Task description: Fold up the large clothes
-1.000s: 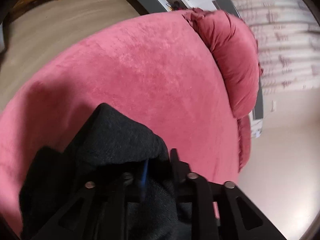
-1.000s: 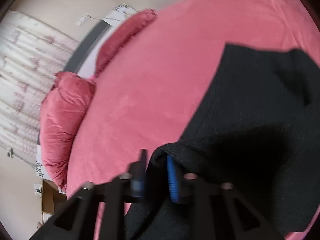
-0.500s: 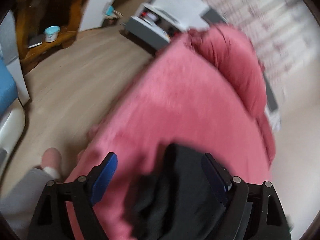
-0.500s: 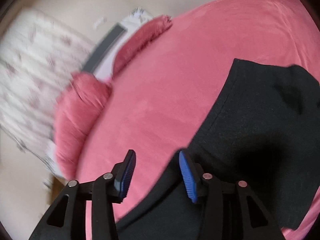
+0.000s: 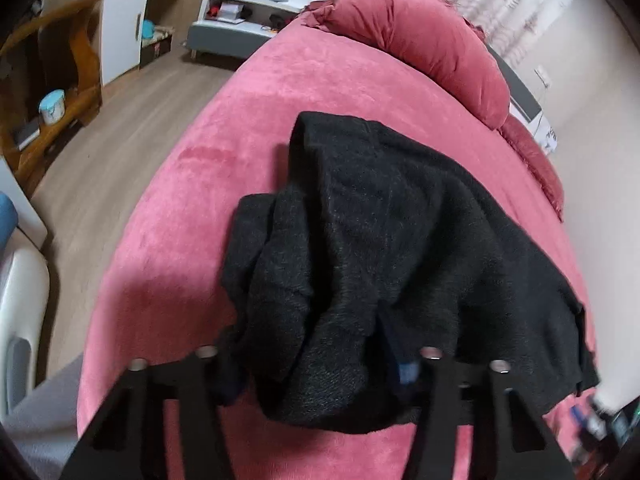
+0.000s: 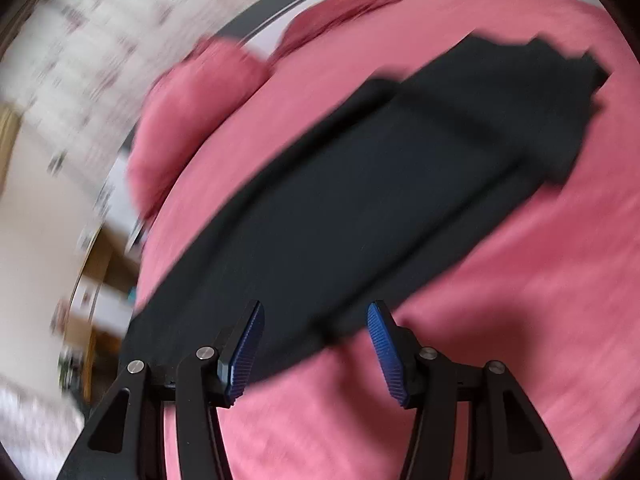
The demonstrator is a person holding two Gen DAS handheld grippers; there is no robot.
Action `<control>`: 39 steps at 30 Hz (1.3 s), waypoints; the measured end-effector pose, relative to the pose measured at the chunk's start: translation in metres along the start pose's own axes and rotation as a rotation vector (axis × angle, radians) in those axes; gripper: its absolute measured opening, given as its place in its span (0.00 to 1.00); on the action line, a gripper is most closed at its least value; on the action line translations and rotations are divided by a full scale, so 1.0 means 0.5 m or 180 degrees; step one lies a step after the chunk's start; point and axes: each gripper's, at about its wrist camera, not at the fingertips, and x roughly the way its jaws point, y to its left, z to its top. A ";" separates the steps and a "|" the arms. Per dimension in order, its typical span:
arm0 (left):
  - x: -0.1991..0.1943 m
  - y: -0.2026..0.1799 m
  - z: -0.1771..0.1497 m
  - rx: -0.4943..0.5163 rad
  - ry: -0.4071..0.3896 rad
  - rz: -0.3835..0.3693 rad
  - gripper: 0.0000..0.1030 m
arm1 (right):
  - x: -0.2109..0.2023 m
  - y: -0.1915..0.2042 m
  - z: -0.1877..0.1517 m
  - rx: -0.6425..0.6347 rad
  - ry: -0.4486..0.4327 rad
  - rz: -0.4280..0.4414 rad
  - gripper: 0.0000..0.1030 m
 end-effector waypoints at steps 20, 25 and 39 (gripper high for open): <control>-0.054 0.069 0.001 0.0001 0.0279 -0.0602 0.41 | 0.177 0.308 -0.108 -0.1830 0.0313 0.0480 0.54; -0.049 0.042 -0.007 0.0120 0.0174 -0.0508 0.54 | 0.255 0.361 -0.135 -0.2151 0.0807 0.0758 0.63; -0.105 0.116 -0.073 0.0546 0.0581 -0.0776 0.31 | 0.095 0.350 -0.210 -0.3059 0.1339 0.1102 0.15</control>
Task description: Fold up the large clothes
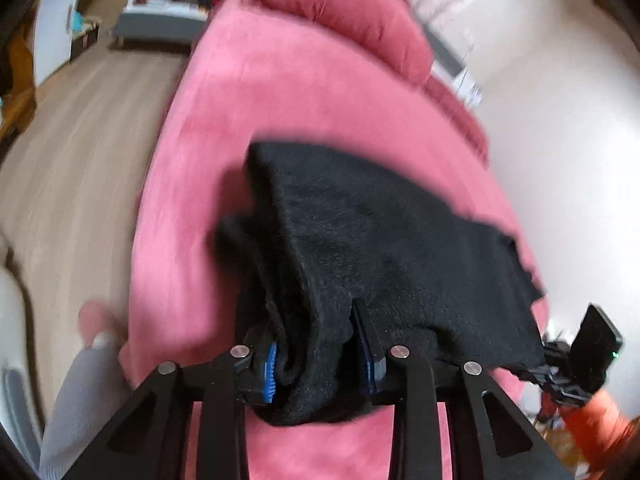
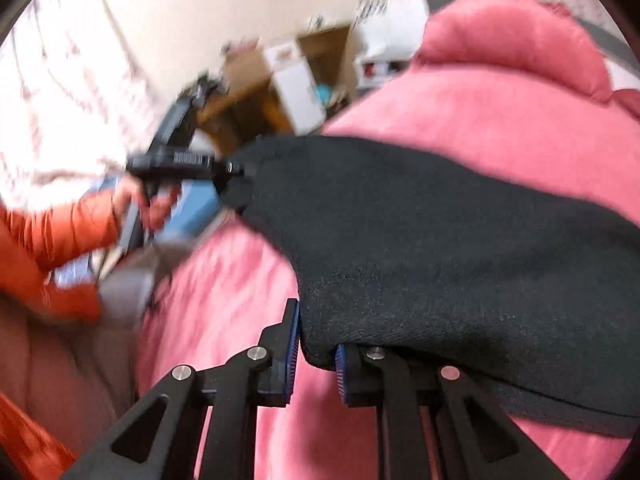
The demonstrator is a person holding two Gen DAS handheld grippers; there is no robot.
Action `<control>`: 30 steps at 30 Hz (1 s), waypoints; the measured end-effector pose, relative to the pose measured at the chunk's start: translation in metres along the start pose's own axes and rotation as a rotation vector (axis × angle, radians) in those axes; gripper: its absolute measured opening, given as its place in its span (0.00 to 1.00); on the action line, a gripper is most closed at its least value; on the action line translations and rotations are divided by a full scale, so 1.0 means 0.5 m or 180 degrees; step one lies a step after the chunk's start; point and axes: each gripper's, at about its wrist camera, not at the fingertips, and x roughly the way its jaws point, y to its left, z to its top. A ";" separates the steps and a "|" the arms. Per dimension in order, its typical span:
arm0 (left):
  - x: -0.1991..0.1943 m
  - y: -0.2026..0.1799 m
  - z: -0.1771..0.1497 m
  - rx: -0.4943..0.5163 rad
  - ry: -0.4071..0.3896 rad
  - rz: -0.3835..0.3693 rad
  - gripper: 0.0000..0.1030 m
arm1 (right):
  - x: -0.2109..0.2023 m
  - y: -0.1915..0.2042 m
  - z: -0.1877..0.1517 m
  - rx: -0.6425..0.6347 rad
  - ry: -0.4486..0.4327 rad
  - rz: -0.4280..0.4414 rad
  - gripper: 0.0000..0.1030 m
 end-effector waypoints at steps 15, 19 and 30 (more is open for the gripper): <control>0.007 0.047 0.046 -0.0831 -0.0427 0.0258 0.59 | 0.123 -0.026 -0.060 0.1170 -0.0176 -0.0246 0.26; 0.013 0.019 0.077 -0.0756 -0.0417 0.0495 0.11 | 0.114 -0.007 -0.045 0.0992 -0.0086 -0.0395 0.20; -0.124 0.145 -0.038 -0.1346 -0.0998 0.0936 0.01 | 0.152 0.003 -0.082 0.0876 0.0035 -0.0536 0.31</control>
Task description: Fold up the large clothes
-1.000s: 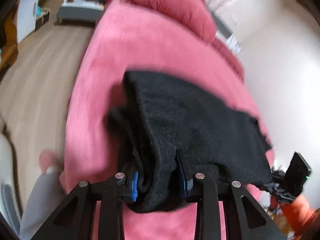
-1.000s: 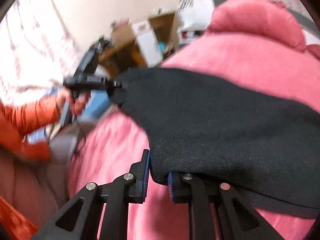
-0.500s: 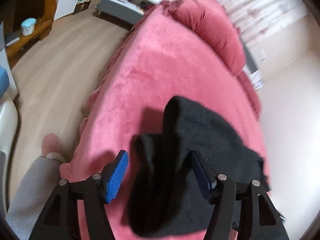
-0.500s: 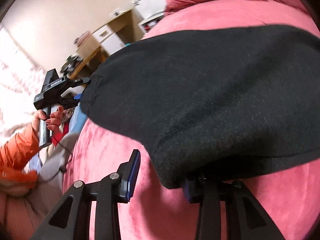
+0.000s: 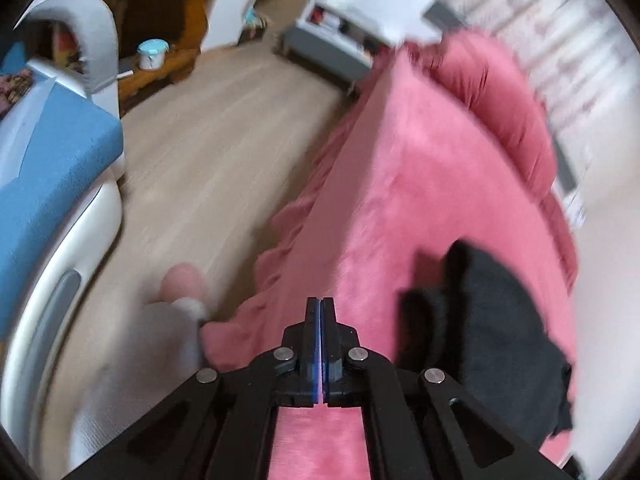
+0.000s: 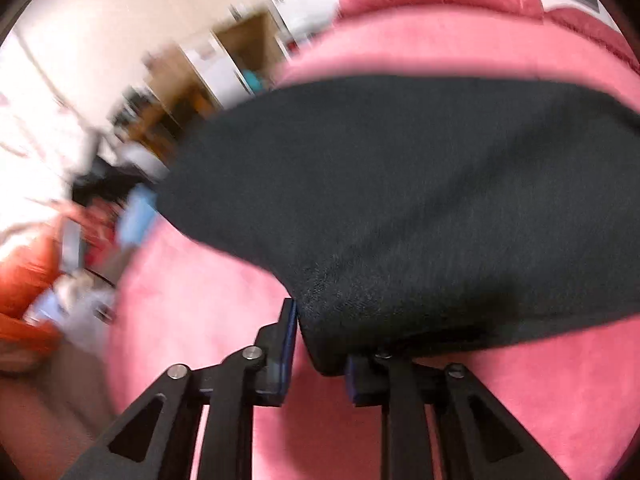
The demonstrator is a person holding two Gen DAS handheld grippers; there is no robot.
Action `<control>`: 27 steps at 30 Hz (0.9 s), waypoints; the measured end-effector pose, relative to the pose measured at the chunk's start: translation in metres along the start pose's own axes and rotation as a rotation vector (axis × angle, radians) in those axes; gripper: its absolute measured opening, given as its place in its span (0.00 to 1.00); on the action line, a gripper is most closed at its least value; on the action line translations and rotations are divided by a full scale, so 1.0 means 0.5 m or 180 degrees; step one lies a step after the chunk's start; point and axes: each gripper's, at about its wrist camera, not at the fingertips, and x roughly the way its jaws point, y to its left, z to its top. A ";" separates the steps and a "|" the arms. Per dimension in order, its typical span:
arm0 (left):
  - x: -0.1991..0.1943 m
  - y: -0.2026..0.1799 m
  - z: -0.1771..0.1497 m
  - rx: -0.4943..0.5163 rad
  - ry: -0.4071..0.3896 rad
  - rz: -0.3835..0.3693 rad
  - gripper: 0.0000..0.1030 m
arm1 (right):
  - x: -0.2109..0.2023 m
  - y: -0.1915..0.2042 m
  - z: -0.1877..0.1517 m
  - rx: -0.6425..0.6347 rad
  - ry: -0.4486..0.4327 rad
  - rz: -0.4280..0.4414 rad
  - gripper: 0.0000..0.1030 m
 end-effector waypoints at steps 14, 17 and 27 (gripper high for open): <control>0.174 -0.565 -0.239 0.2681 0.0073 -0.0254 0.72 | -0.219 -0.205 -0.060 0.1181 -0.0752 -0.0283 0.51; 0.245 -0.586 -0.274 0.2985 0.0038 0.0056 0.86 | -0.281 -0.310 -0.060 0.1462 -0.0830 -0.0730 0.52; 0.265 -0.551 -0.291 0.3005 -0.0382 -0.0163 0.96 | -0.334 -0.645 0.084 0.1652 -0.0837 -0.1163 0.53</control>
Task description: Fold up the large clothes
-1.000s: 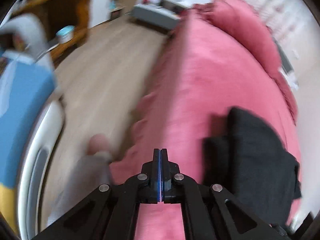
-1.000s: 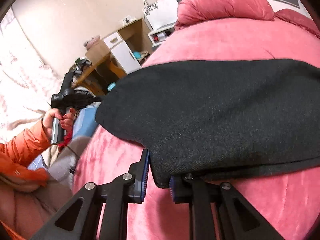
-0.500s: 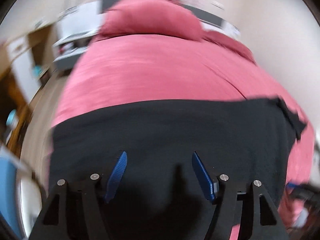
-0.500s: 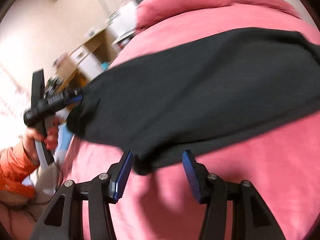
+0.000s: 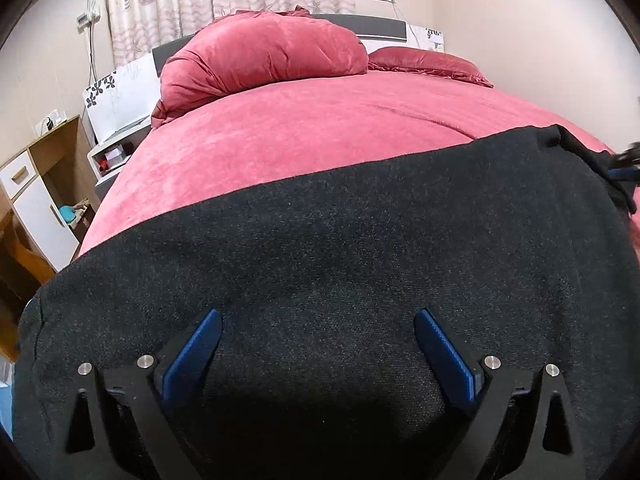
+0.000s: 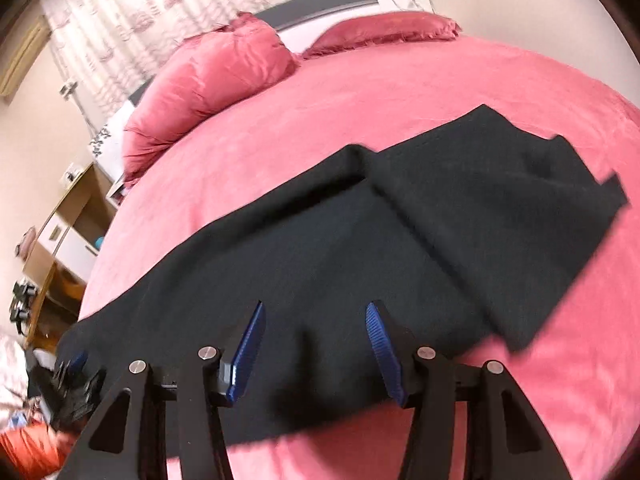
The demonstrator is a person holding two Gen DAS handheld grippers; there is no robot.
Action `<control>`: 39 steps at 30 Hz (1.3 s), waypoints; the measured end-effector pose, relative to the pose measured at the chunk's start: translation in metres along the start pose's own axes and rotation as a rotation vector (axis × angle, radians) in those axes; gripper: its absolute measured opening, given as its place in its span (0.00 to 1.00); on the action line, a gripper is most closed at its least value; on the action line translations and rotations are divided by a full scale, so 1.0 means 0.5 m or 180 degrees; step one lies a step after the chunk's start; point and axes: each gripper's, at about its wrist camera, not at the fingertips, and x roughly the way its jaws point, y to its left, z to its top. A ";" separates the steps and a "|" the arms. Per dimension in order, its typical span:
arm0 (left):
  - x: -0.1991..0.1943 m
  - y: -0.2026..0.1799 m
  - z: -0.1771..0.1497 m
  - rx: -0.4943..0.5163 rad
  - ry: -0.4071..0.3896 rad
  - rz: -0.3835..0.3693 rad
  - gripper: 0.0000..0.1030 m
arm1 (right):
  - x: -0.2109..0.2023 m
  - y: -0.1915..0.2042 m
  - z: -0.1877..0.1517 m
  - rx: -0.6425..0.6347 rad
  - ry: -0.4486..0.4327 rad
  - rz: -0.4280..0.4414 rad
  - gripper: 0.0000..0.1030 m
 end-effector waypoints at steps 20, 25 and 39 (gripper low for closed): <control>-0.009 -0.005 0.002 -0.0038 -0.0002 -0.0048 0.99 | -0.110 -0.275 0.276 -0.0062 -0.0797 -0.1933 0.42; -0.010 -0.006 0.002 -0.0032 -0.0004 -0.0038 0.99 | -0.144 -0.340 0.126 0.0832 -0.0803 -0.1380 0.42; -0.121 -0.193 0.006 0.0760 0.0126 -0.0806 0.76 | -0.055 -0.439 0.078 0.2281 -0.0751 -0.0566 0.09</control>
